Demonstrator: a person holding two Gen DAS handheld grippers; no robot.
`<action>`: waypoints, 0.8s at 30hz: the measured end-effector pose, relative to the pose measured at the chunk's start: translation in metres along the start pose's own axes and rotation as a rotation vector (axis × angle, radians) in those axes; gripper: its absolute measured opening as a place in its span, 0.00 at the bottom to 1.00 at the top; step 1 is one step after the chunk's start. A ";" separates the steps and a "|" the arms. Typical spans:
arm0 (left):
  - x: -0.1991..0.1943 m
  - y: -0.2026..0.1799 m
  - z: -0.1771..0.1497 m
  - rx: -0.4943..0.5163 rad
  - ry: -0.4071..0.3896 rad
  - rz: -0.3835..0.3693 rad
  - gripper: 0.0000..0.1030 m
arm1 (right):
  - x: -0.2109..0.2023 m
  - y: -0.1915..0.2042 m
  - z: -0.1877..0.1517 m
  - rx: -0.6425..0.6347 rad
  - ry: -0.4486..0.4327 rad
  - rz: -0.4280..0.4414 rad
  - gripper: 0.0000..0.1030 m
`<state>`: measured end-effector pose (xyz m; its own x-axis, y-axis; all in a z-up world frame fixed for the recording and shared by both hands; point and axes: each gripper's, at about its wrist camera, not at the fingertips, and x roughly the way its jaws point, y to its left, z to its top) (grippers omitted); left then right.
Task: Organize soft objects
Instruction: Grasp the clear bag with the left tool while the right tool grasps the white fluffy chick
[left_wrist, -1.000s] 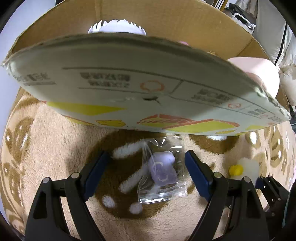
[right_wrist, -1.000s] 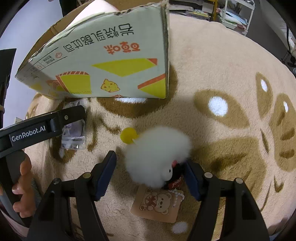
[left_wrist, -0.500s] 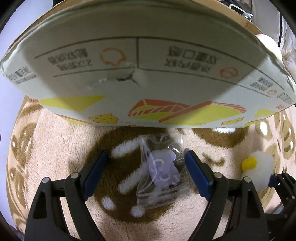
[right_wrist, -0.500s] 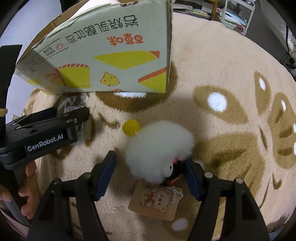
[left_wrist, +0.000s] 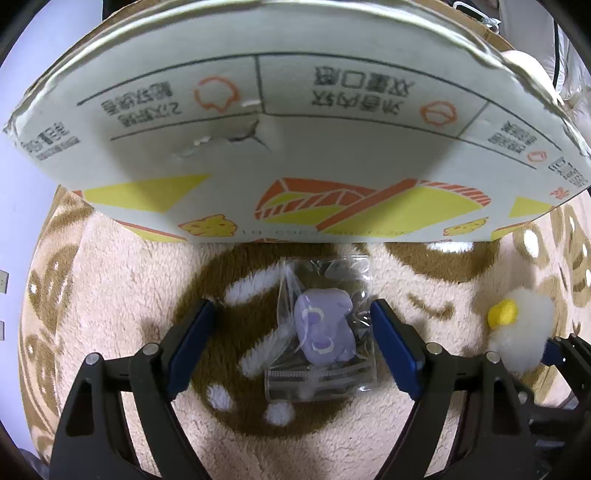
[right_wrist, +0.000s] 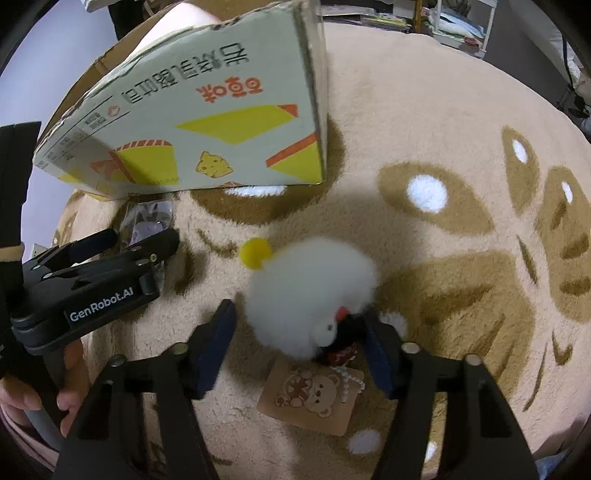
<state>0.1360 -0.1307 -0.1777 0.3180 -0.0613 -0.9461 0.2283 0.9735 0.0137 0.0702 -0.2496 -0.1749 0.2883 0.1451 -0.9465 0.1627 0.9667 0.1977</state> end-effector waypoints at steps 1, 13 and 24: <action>-0.003 0.002 0.001 0.004 -0.001 0.003 0.80 | -0.004 -0.006 0.001 0.008 -0.004 0.002 0.54; -0.019 0.008 -0.010 0.031 0.000 -0.006 0.50 | -0.010 -0.007 -0.001 -0.001 -0.015 -0.007 0.48; -0.035 0.016 -0.022 0.056 -0.012 -0.015 0.40 | -0.012 0.018 -0.009 -0.055 -0.039 0.003 0.34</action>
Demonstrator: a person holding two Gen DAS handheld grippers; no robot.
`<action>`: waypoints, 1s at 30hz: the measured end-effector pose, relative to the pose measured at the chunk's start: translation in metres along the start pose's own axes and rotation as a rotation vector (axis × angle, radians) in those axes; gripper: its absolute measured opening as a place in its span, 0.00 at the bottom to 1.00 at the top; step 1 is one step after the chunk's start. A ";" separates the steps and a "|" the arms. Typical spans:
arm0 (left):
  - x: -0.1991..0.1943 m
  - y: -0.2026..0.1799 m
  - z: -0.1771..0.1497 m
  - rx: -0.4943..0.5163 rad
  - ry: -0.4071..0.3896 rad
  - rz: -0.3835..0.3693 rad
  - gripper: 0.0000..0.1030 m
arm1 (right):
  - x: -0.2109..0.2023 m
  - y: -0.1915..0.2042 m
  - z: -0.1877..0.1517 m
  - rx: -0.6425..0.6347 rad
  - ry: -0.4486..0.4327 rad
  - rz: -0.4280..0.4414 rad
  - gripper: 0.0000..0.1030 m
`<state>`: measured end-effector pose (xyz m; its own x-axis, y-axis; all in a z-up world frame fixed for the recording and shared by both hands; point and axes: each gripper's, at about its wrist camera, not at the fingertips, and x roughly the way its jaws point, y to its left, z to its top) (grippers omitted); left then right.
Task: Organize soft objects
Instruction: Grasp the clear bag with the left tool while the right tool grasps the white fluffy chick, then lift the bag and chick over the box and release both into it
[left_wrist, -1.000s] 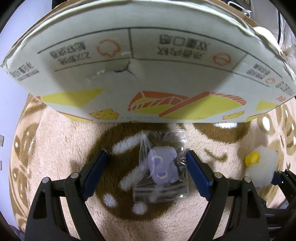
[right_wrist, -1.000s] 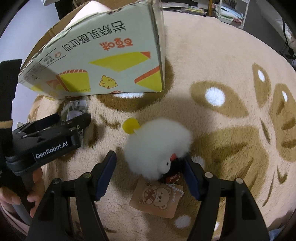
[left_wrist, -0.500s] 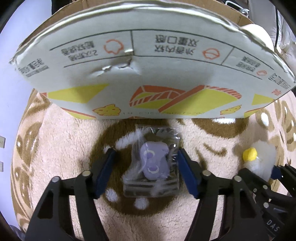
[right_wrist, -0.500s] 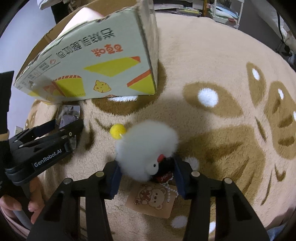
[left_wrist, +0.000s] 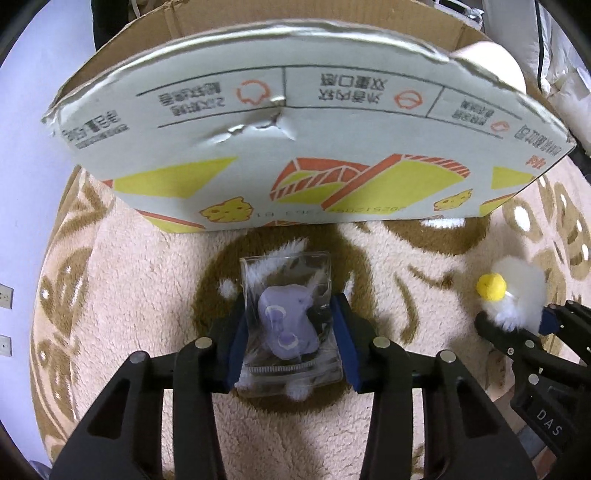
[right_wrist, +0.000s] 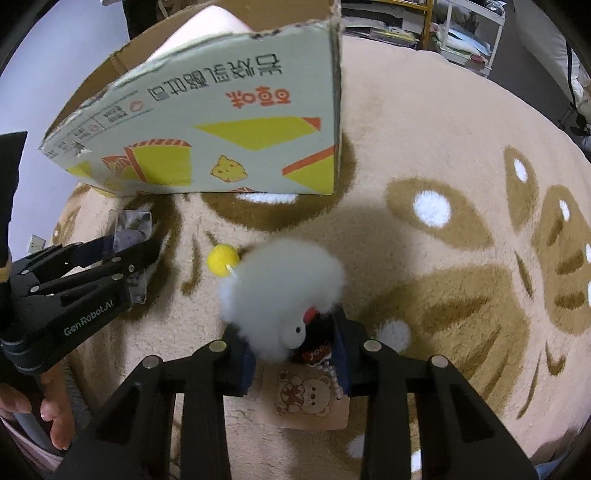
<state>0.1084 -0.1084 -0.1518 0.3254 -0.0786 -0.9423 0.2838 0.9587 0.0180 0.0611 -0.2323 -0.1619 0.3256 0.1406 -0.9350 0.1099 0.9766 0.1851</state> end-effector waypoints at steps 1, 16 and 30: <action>-0.002 0.002 -0.001 -0.007 -0.002 -0.010 0.40 | -0.004 -0.001 0.001 0.002 -0.008 0.022 0.34; -0.084 0.030 -0.015 -0.087 -0.254 -0.067 0.40 | -0.082 -0.003 0.004 -0.023 -0.343 0.169 0.34; -0.162 0.023 -0.004 -0.072 -0.554 -0.040 0.40 | -0.149 0.015 0.012 -0.081 -0.607 0.237 0.34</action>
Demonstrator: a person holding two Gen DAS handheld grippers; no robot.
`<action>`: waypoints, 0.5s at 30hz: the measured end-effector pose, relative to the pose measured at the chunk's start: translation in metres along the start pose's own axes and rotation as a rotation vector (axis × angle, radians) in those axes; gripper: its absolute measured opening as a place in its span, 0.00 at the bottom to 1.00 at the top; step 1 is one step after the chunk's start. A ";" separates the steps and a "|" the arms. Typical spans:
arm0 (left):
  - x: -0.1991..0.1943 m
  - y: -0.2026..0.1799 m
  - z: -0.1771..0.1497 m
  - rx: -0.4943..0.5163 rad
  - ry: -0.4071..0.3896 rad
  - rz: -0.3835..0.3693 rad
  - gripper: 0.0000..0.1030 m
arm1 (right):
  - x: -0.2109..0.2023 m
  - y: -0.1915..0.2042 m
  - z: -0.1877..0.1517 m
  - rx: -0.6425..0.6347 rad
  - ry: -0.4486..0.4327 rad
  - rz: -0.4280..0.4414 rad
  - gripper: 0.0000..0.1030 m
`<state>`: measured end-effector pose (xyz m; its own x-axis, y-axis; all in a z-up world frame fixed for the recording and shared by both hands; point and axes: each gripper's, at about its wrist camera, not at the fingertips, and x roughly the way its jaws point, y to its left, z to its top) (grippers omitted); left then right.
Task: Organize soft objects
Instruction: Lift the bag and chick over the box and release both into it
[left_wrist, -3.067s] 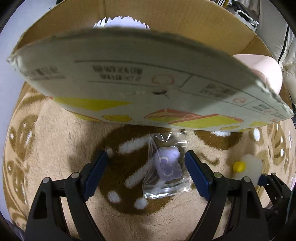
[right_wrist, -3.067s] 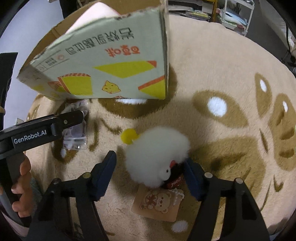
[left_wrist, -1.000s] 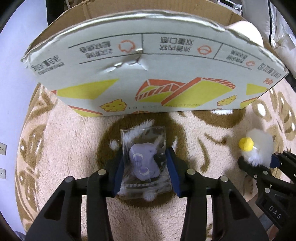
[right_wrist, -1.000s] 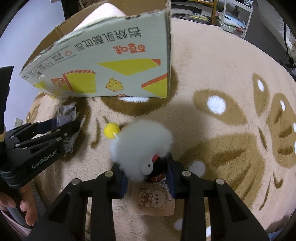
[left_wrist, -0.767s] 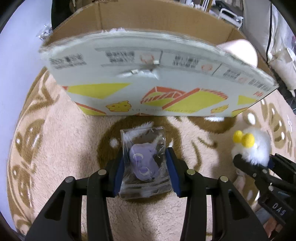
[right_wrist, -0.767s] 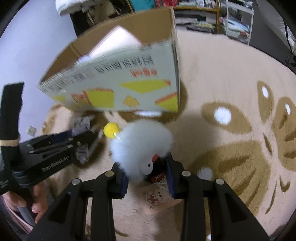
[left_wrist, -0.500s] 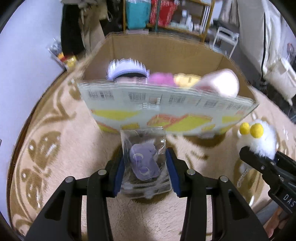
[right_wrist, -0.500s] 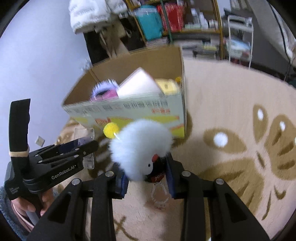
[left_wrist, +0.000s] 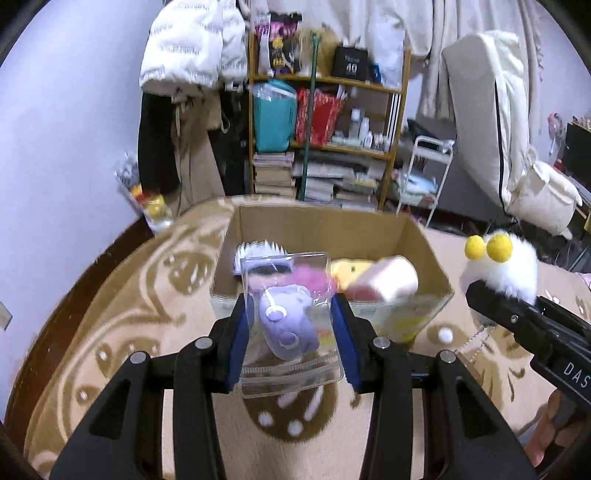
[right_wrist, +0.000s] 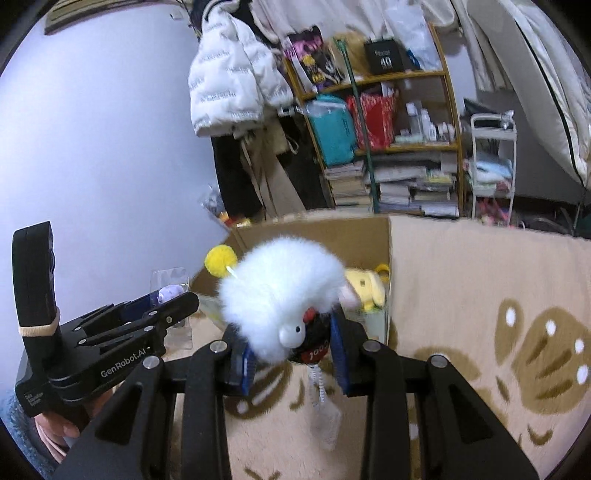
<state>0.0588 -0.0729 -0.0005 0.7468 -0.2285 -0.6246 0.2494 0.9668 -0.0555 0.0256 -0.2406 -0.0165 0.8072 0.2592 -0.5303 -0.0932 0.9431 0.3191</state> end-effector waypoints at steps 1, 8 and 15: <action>-0.002 -0.001 0.004 -0.001 -0.011 -0.003 0.40 | -0.001 -0.001 0.003 -0.003 -0.009 0.001 0.34; 0.008 0.001 0.034 0.053 -0.061 0.005 0.41 | 0.005 0.002 0.037 -0.033 -0.060 0.012 0.34; 0.030 0.008 0.056 0.079 -0.076 0.023 0.41 | 0.025 0.003 0.067 -0.086 -0.088 0.008 0.34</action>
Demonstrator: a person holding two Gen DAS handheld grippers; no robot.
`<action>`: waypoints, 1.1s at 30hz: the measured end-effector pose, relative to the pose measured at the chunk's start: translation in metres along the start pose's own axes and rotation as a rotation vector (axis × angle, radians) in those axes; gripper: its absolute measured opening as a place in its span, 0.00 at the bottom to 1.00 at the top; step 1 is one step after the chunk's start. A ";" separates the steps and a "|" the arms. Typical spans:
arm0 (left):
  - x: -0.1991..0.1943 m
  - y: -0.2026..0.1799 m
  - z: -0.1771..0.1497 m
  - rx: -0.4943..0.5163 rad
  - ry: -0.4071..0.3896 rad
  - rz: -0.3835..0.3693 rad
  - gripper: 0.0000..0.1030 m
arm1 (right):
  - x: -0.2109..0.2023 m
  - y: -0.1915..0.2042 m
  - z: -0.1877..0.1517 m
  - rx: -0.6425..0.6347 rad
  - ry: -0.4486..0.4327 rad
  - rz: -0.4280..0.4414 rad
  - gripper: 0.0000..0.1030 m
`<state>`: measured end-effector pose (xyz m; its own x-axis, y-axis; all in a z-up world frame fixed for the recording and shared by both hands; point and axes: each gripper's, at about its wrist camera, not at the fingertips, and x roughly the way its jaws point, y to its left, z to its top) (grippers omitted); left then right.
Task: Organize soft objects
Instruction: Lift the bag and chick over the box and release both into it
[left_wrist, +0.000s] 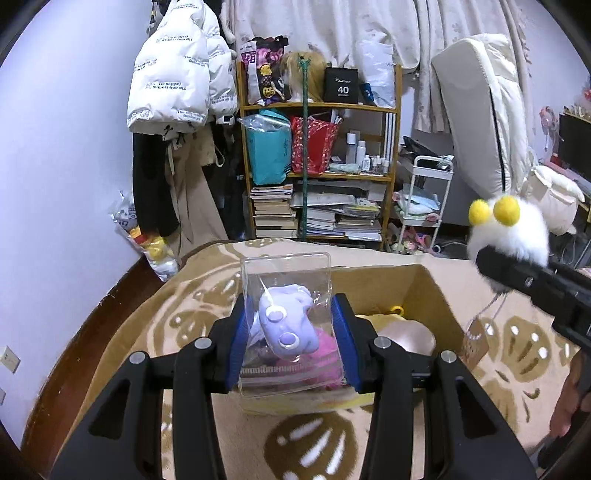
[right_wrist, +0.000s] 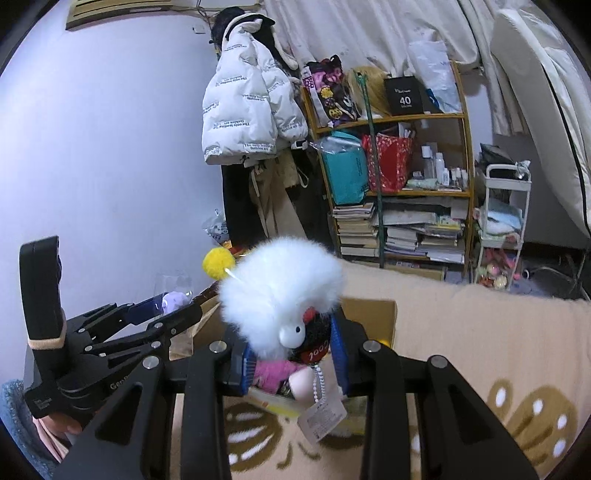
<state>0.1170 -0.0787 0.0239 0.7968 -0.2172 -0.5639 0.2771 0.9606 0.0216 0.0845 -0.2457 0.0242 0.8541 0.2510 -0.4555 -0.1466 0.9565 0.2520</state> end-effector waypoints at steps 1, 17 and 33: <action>0.005 0.003 -0.001 -0.010 0.007 0.003 0.41 | 0.003 -0.001 0.001 0.000 -0.001 0.000 0.34; 0.059 0.017 -0.024 -0.037 0.112 0.017 0.54 | 0.060 -0.024 -0.019 0.018 0.091 0.003 0.39; 0.030 0.035 -0.038 -0.067 0.133 0.063 0.86 | 0.036 -0.028 -0.023 0.039 0.093 -0.002 0.87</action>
<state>0.1308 -0.0447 -0.0235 0.7322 -0.1359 -0.6674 0.1890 0.9819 0.0074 0.1084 -0.2596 -0.0185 0.8041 0.2631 -0.5332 -0.1236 0.9511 0.2830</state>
